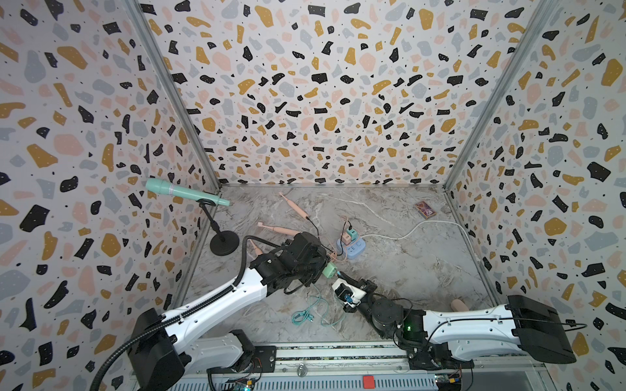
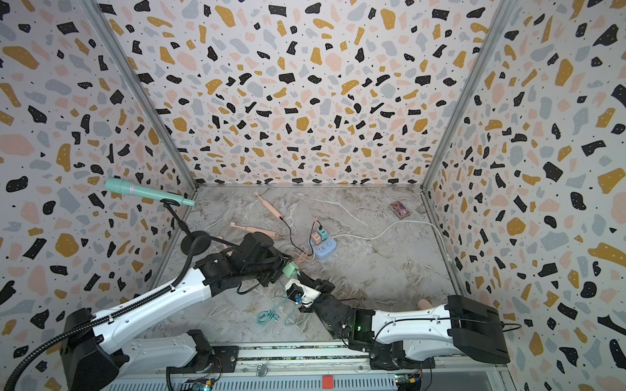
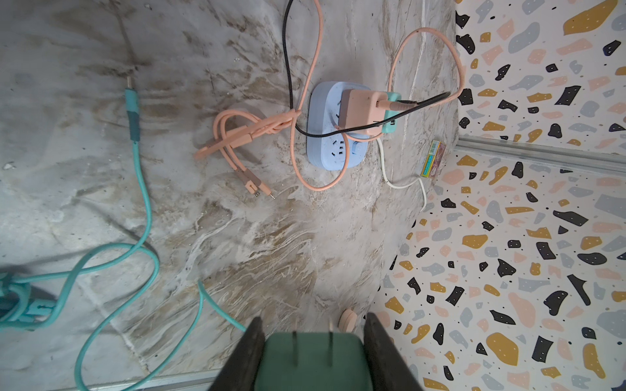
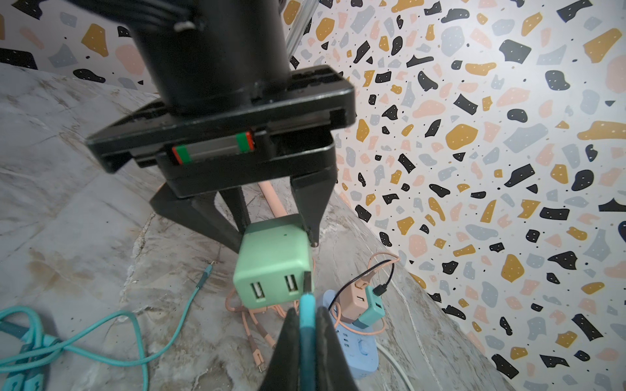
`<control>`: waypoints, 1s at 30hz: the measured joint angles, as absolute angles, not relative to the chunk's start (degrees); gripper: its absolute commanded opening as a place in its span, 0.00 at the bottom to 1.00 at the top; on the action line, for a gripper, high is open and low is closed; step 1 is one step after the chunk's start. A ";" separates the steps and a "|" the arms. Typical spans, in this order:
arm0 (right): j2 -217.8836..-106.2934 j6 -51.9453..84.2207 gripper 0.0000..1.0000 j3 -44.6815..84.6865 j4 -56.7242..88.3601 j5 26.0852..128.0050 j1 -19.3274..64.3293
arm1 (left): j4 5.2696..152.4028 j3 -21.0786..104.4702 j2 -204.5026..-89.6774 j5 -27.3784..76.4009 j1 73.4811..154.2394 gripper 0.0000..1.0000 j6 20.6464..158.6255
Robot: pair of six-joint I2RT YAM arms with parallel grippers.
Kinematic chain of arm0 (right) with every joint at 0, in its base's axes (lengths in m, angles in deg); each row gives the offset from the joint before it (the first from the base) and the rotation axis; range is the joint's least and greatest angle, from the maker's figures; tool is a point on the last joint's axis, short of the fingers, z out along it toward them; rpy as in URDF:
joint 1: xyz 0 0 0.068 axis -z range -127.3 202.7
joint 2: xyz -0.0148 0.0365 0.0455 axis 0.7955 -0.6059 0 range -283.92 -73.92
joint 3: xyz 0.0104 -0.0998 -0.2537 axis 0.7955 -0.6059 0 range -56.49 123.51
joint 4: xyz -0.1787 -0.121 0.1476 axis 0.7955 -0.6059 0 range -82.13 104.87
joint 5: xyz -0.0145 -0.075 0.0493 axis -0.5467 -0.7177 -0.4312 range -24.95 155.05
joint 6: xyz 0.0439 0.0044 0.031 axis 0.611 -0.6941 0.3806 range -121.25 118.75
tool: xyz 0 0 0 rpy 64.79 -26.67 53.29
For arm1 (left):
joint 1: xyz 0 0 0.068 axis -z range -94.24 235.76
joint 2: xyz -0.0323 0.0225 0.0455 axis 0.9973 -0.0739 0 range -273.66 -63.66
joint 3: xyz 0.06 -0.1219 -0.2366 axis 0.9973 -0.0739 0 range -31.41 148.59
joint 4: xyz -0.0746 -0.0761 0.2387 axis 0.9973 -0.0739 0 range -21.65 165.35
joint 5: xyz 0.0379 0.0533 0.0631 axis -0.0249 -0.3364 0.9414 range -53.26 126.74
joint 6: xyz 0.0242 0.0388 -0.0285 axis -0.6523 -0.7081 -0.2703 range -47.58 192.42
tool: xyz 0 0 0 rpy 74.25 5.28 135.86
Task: Charge the electric toothbrush
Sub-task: Insert the charging cable into the plug.
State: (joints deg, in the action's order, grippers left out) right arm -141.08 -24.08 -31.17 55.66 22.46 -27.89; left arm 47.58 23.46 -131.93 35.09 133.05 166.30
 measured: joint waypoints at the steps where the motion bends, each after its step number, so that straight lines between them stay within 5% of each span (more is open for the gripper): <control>1: -141.25 -24.08 0.00 -31.17 55.64 22.52 -27.89 | 47.61 23.42 -131.93 35.05 133.05 0.00 166.30; 30: -145.12 -25.58 0.00 -30.23 56.73 21.80 -27.50 | 48.35 22.68 -131.91 35.86 132.68 0.00 166.15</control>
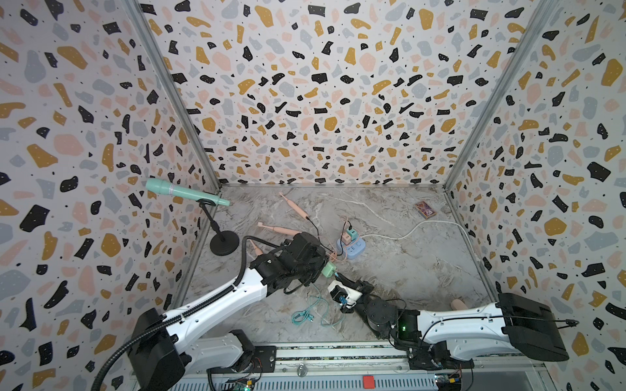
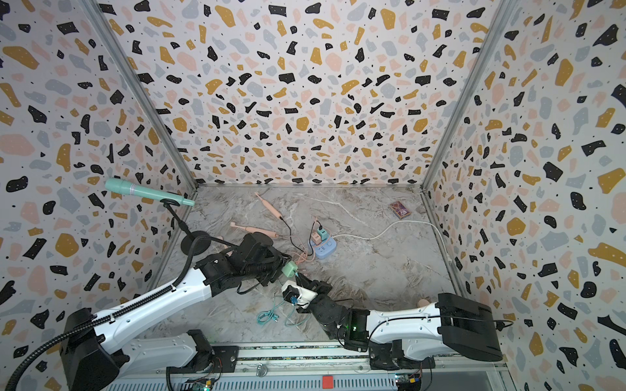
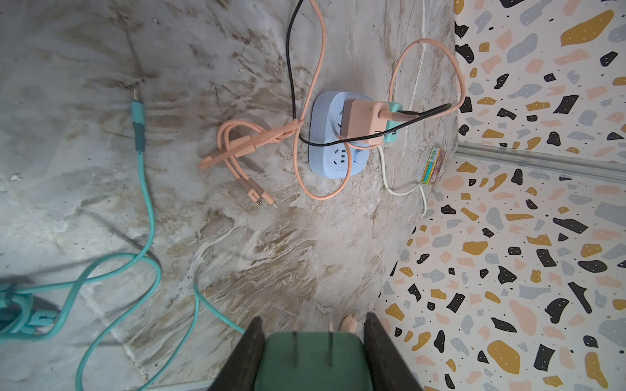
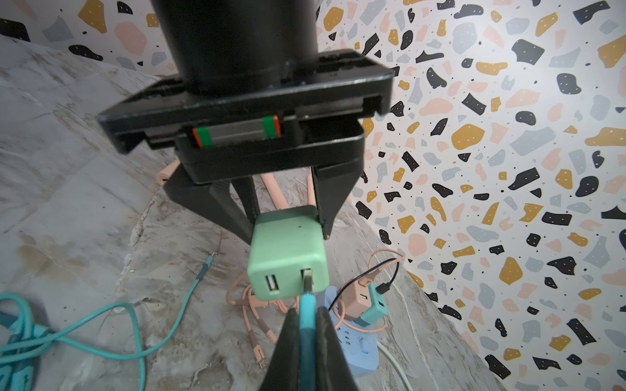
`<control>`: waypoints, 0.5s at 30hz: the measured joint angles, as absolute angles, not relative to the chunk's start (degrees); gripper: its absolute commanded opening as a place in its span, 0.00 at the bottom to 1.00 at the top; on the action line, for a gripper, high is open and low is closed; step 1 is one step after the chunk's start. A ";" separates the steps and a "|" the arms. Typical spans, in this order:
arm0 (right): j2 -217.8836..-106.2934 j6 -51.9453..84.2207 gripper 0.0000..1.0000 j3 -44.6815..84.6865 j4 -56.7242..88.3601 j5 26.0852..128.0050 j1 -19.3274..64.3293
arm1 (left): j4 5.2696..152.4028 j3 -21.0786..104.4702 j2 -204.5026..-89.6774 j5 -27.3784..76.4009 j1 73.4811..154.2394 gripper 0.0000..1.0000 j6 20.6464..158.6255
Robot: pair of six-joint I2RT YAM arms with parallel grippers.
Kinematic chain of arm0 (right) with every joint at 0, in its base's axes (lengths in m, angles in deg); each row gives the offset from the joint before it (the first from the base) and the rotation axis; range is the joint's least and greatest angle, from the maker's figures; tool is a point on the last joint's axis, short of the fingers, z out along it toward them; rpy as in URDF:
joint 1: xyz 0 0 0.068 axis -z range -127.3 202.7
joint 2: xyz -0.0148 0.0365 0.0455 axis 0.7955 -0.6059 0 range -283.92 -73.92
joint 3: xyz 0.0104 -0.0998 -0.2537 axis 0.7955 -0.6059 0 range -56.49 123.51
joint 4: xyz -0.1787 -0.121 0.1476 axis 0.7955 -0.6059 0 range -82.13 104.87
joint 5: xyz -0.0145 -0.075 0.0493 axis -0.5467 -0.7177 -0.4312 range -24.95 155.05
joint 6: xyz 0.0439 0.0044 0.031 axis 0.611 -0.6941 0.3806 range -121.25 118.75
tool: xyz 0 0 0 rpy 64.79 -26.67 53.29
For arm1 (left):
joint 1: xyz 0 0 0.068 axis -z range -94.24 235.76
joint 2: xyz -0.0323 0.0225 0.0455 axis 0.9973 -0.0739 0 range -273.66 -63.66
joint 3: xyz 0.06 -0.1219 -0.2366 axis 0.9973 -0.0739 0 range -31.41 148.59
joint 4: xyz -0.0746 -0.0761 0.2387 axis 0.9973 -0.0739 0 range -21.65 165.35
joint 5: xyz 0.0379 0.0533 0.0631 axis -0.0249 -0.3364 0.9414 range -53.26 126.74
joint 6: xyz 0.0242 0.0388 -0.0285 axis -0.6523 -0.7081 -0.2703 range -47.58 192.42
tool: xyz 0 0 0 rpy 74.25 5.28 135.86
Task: Charge the electric toothbrush
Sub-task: Insert the charging cable into the plug.
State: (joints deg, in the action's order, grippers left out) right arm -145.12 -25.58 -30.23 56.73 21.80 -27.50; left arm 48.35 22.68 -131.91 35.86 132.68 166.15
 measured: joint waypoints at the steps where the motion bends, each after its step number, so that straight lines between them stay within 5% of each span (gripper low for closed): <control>1: -145.52 -25.69 0.00 -29.86 56.58 21.69 -27.50 | 48.35 22.68 -131.93 36.03 132.61 0.00 166.13; 15: -149.32 -27.55 0.00 -26.27 54.72 19.55 -27.59 | 47.72 22.68 -131.93 38.22 132.44 0.00 165.93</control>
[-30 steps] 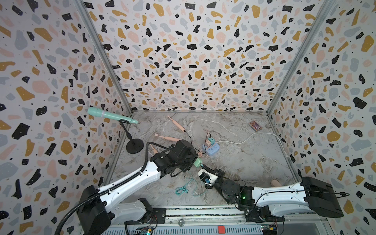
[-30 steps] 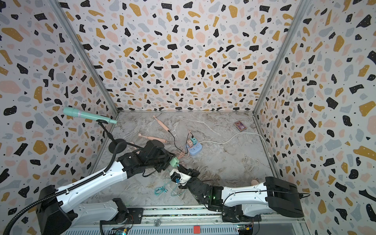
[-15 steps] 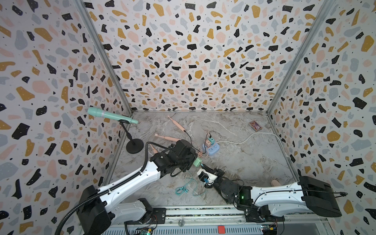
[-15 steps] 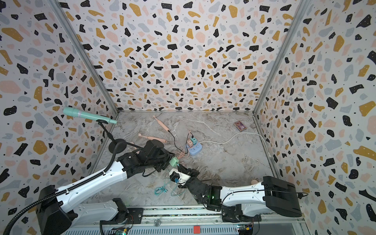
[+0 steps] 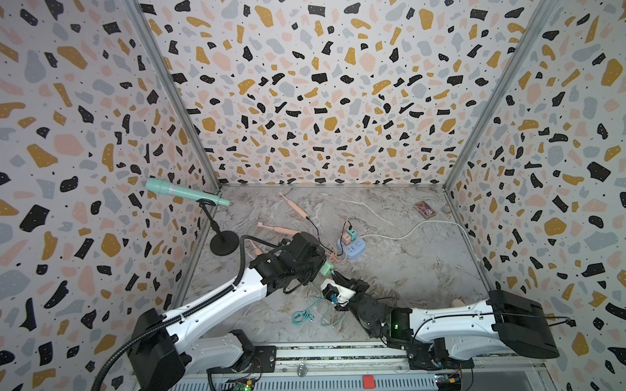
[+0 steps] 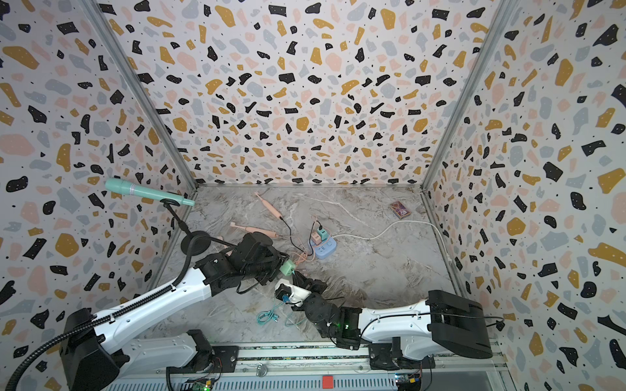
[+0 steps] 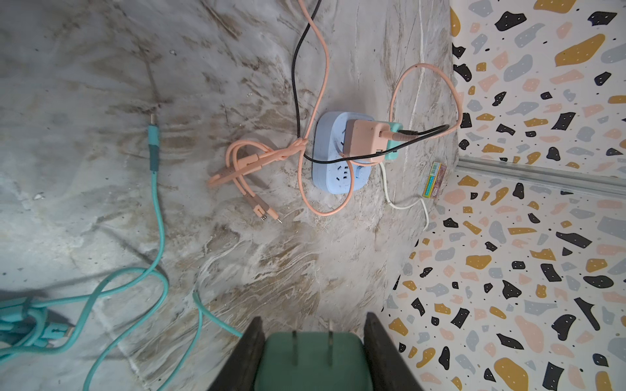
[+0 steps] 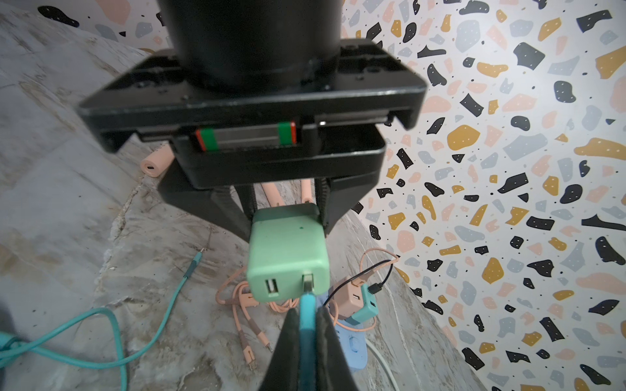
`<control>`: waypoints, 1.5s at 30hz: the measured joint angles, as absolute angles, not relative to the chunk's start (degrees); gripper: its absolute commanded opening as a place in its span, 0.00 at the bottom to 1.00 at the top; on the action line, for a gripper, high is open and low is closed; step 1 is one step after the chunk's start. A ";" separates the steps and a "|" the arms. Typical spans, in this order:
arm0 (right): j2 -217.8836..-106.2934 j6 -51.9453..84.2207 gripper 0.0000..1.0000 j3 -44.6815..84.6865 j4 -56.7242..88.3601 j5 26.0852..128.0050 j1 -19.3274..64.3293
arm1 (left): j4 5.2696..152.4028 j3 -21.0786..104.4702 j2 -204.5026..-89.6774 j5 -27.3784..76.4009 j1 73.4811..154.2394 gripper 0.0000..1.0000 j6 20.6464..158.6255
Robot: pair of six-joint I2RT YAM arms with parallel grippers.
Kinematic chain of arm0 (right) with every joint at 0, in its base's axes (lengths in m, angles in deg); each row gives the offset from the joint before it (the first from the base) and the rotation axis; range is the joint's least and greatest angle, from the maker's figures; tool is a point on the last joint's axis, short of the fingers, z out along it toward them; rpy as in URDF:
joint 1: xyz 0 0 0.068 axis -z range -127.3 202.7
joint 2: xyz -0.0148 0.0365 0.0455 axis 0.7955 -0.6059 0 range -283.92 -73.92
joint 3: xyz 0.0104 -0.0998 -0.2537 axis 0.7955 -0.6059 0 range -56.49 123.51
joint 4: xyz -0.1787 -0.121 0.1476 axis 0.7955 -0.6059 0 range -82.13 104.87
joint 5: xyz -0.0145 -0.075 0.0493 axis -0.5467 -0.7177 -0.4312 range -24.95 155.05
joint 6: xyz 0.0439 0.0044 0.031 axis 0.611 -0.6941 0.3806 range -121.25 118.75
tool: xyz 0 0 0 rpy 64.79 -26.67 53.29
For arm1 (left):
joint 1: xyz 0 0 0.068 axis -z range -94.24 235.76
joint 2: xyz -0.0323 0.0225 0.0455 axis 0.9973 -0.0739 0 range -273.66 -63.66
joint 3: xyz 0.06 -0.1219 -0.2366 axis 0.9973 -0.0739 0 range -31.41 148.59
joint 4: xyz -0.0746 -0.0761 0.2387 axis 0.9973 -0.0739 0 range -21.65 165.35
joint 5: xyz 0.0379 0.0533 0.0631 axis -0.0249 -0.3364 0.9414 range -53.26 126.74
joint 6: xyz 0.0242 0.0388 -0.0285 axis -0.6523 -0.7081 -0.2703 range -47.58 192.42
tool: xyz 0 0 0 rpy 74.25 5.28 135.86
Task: Charge the electric toothbrush
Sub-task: Insert the charging cable into the plug.
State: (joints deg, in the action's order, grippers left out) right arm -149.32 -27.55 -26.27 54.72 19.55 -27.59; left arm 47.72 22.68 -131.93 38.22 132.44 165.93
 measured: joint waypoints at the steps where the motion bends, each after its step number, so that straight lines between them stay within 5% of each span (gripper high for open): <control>1: -149.41 -27.75 0.00 -26.18 54.68 19.46 -27.61 | 47.69 22.68 -131.93 38.30 132.44 0.00 165.89; 29: -152.82 -29.54 0.00 -23.43 55.05 16.97 -27.68 | 47.08 23.35 -132.35 42.72 134.43 0.00 166.08; 30: -152.20 -29.17 0.07 -23.45 54.66 17.19 -27.68 | 47.10 23.35 -132.06 42.72 134.43 0.00 166.17; 33: -147.40 -26.63 0.50 -24.43 52.47 18.90 -28.40 | 47.34 23.35 -130.47 41.19 134.40 0.00 166.28; 35: -142.59 -23.99 0.67 -25.44 51.23 19.44 -29.45 | 47.78 23.29 -129.16 40.42 134.16 0.00 166.48; 37: -137.54 -20.27 0.95 -26.27 49.65 19.86 -31.28 | 49.40 22.50 -127.54 40.25 133.62 0.00 166.81; 41: -129.30 -9.39 0.99 -27.58 45.57 23.40 -32.38 | 55.50 17.67 -124.91 40.20 132.96 0.00 168.62; 45: -123.48 8.60 0.97 -27.58 40.71 36.14 -21.23 | 61.38 11.70 -123.30 40.25 132.96 0.00 170.76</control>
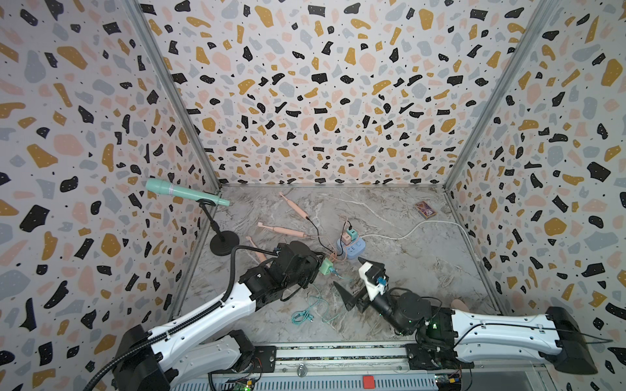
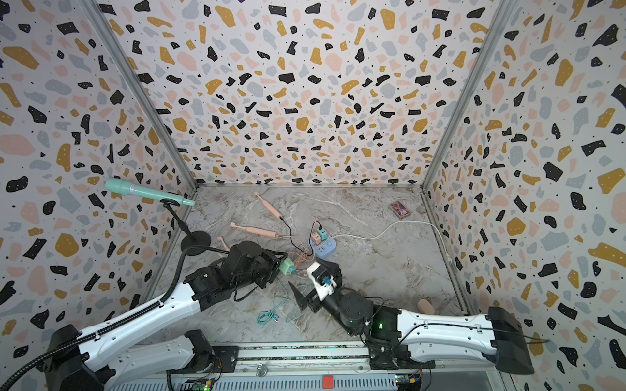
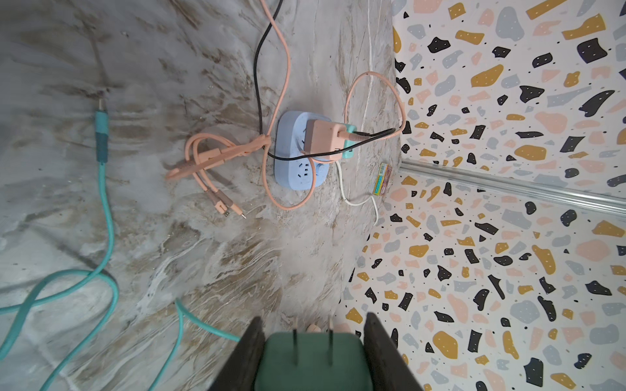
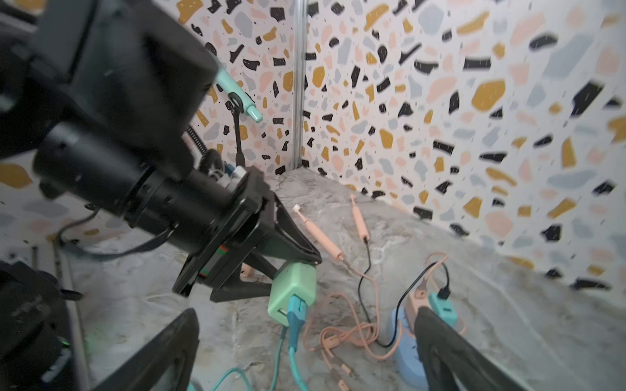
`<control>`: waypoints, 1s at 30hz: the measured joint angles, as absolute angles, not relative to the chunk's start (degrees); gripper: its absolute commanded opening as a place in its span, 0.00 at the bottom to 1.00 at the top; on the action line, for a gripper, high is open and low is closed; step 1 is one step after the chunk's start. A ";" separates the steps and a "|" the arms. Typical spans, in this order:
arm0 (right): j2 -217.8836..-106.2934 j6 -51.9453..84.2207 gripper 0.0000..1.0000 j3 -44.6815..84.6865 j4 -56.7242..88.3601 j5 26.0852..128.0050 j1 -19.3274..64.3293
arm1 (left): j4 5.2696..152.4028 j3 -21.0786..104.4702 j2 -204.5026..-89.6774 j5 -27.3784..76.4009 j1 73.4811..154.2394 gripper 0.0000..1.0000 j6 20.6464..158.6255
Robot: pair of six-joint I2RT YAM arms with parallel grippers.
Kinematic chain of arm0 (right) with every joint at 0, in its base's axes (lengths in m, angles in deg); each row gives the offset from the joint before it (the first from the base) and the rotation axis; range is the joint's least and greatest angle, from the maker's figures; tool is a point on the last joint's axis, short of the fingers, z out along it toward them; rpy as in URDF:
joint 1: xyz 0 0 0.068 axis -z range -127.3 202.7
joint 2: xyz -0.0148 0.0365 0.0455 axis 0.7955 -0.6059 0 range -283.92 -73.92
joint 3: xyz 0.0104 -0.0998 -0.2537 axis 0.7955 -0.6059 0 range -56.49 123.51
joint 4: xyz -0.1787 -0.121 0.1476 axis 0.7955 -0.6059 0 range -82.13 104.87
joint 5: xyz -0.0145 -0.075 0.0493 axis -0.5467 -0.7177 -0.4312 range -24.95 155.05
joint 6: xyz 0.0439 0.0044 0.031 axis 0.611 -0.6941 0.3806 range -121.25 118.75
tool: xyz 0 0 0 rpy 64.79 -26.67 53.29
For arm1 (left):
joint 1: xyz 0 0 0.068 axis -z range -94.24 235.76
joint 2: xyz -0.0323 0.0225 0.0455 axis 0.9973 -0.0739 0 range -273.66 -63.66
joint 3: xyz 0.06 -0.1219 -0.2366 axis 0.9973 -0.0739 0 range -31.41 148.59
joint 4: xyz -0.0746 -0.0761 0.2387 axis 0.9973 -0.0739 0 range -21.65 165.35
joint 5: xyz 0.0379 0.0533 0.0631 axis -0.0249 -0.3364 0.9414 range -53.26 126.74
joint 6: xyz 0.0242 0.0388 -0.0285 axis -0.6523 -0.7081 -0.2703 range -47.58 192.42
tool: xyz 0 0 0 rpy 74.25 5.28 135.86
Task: Charge the electric toothbrush
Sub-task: Insert the charging cable into the plug, then insert the plug into the socket.
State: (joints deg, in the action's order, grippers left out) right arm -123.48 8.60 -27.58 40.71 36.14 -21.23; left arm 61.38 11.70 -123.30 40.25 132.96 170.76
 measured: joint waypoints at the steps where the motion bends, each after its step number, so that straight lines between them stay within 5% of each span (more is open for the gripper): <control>1: -123.11 13.19 0.97 -27.58 40.28 40.45 -16.88 | 62.56 10.63 -122.71 40.29 132.96 0.00 171.11; 4: -124.23 23.31 0.97 -27.58 40.25 49.80 -9.43 | 66.03 8.78 -120.74 40.66 133.07 0.00 172.03; 13: -135.57 31.88 0.90 -26.21 41.57 62.78 -8.33 | 75.69 5.10 -117.46 43.31 135.26 0.00 175.35; 24: -139.33 32.82 0.46 -25.48 44.91 60.95 -8.59 | 78.25 3.73 -119.12 44.20 137.14 0.00 177.49; 30: -139.57 33.21 0.43 -25.33 45.78 58.96 -9.60 | 78.36 3.77 -119.30 44.93 137.31 0.00 177.91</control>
State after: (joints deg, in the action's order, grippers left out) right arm -139.57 33.21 -25.33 45.78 58.96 -9.60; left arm 78.36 3.77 -119.30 44.93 137.31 177.91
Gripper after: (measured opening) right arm 0.431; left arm 0.418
